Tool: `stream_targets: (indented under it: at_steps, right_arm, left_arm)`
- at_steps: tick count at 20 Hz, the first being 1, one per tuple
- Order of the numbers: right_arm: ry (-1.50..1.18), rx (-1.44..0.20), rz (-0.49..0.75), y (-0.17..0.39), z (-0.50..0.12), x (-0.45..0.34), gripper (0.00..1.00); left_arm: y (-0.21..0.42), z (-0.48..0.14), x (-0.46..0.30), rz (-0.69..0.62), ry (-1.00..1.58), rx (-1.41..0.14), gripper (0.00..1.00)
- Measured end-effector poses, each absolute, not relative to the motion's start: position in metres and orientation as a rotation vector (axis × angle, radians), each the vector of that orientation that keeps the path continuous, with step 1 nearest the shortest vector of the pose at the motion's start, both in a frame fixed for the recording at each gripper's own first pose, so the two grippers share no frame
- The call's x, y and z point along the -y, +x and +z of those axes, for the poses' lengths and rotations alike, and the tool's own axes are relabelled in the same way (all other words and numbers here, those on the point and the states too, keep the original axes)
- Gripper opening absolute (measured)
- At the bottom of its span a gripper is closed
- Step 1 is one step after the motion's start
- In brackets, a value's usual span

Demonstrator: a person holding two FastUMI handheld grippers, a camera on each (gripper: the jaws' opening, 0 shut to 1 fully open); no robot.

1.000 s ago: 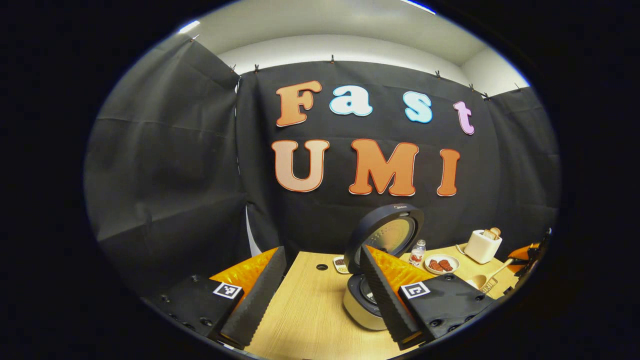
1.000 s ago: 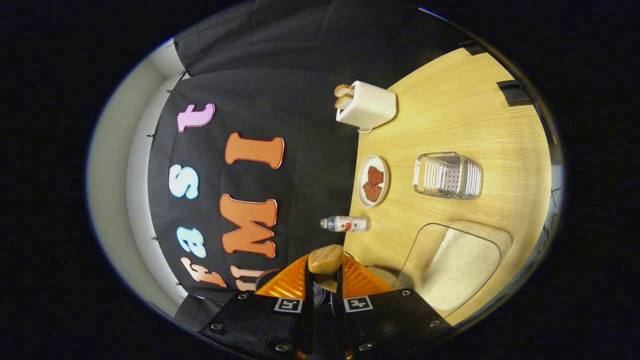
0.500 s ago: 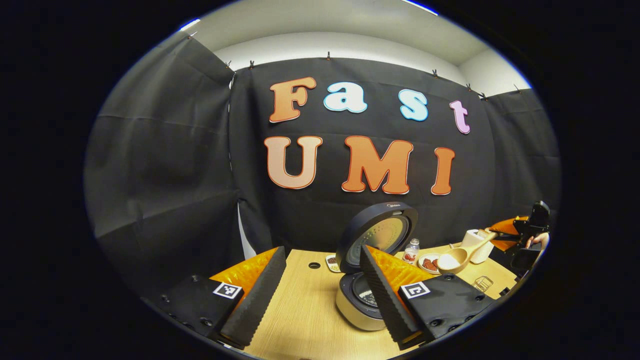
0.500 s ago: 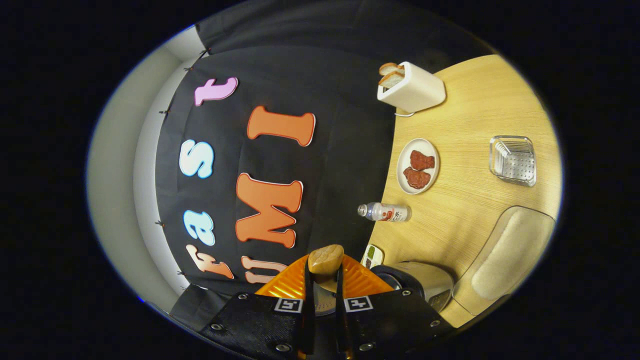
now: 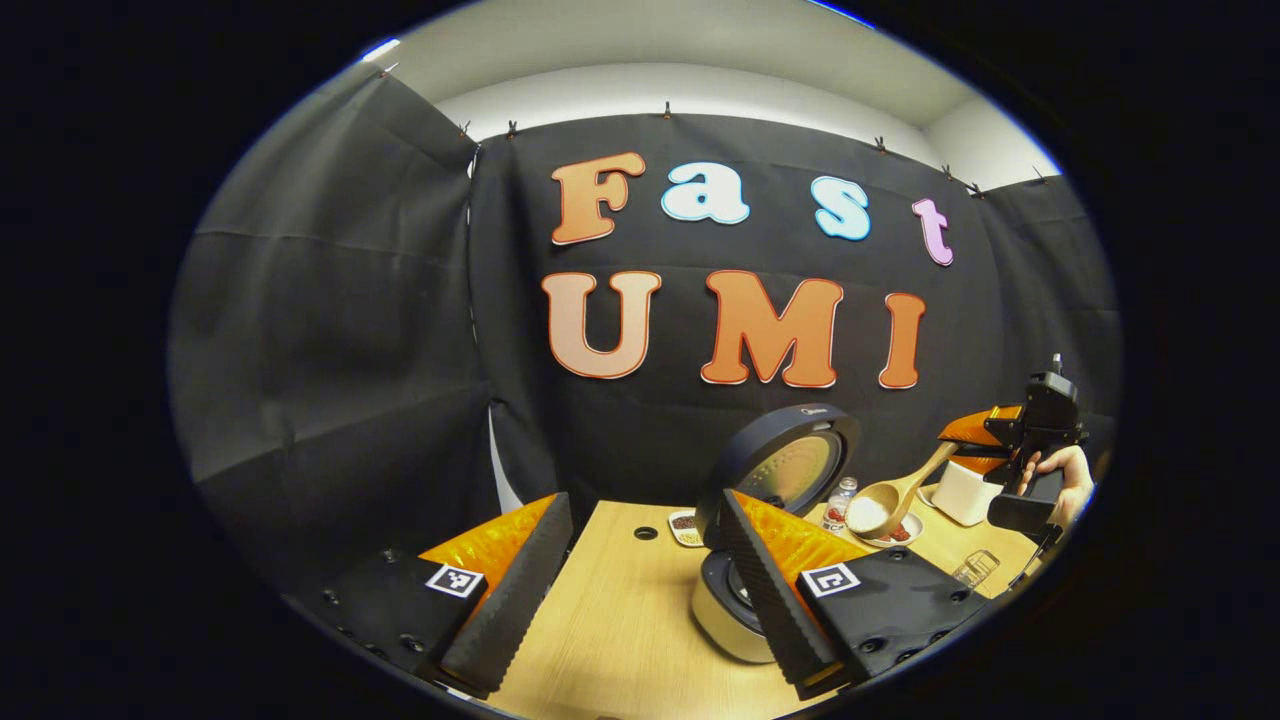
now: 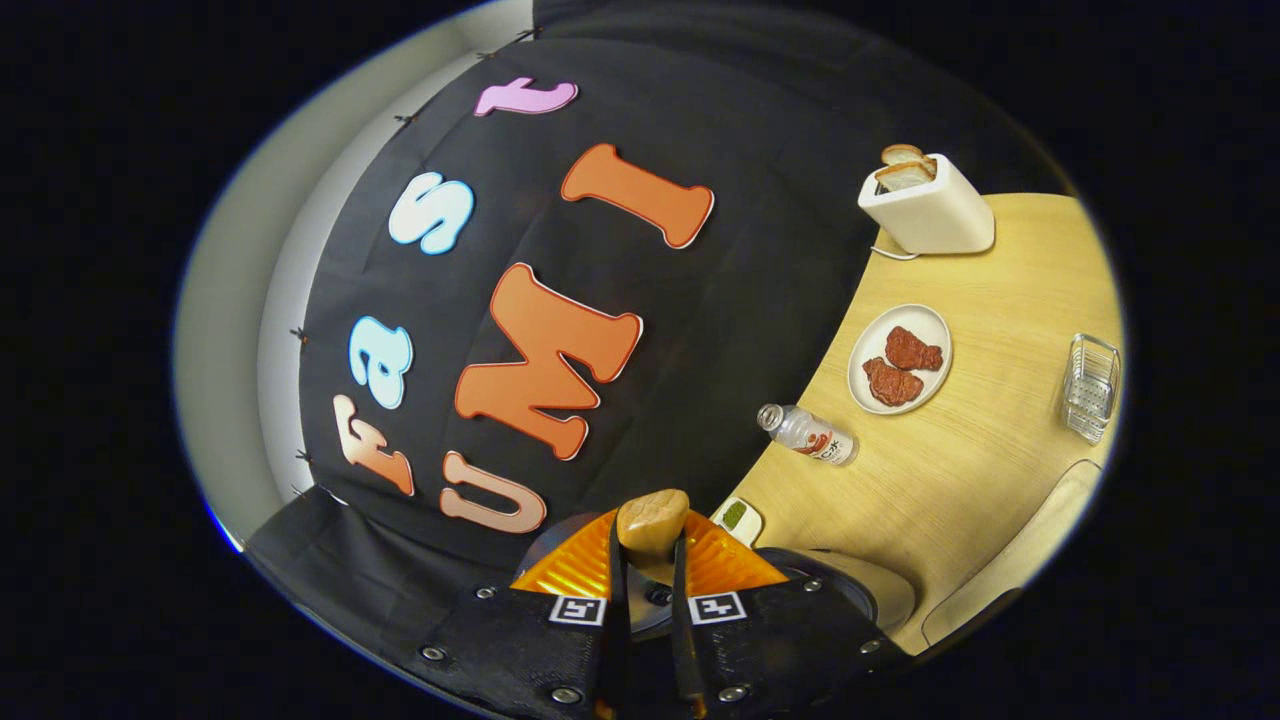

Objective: Close the left gripper, press the button to open the rice cooker; take a wooden spoon from the chopstick holder with the right hand, scoop a spoonful of rice and pour it into the rice cooker, then put the wooden spoon back into the chopstick holder.

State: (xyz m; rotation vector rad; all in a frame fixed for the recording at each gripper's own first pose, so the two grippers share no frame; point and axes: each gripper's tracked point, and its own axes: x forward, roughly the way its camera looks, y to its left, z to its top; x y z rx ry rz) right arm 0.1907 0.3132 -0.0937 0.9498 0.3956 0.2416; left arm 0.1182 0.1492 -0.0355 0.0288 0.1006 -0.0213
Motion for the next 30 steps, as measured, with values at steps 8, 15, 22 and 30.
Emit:
stream_targets:
  at_steps: [8, 15, 22, 30]
  right_arm:
    - [0.758, -0.384, 0.273, 0.193, -0.098, -0.333, 0.16]
    - [0.602, -0.336, 0.344, 0.186, -0.086, -0.355, 0.16]
    - [0.485, -0.300, 0.396, 0.182, -0.078, -0.371, 0.16]
    - [0.376, -0.269, 0.431, 0.177, -0.072, -0.379, 0.16]
  left_arm:
    - [0.124, -0.035, -0.152, -0.026, 0.022, -0.094, 0.98]
    - [0.127, -0.032, -0.150, -0.027, 0.022, -0.086, 0.98]
    - [0.127, -0.030, -0.152, -0.018, 0.020, -0.082, 0.99]
    - [0.129, -0.027, -0.150, -0.014, 0.015, -0.081, 0.99]
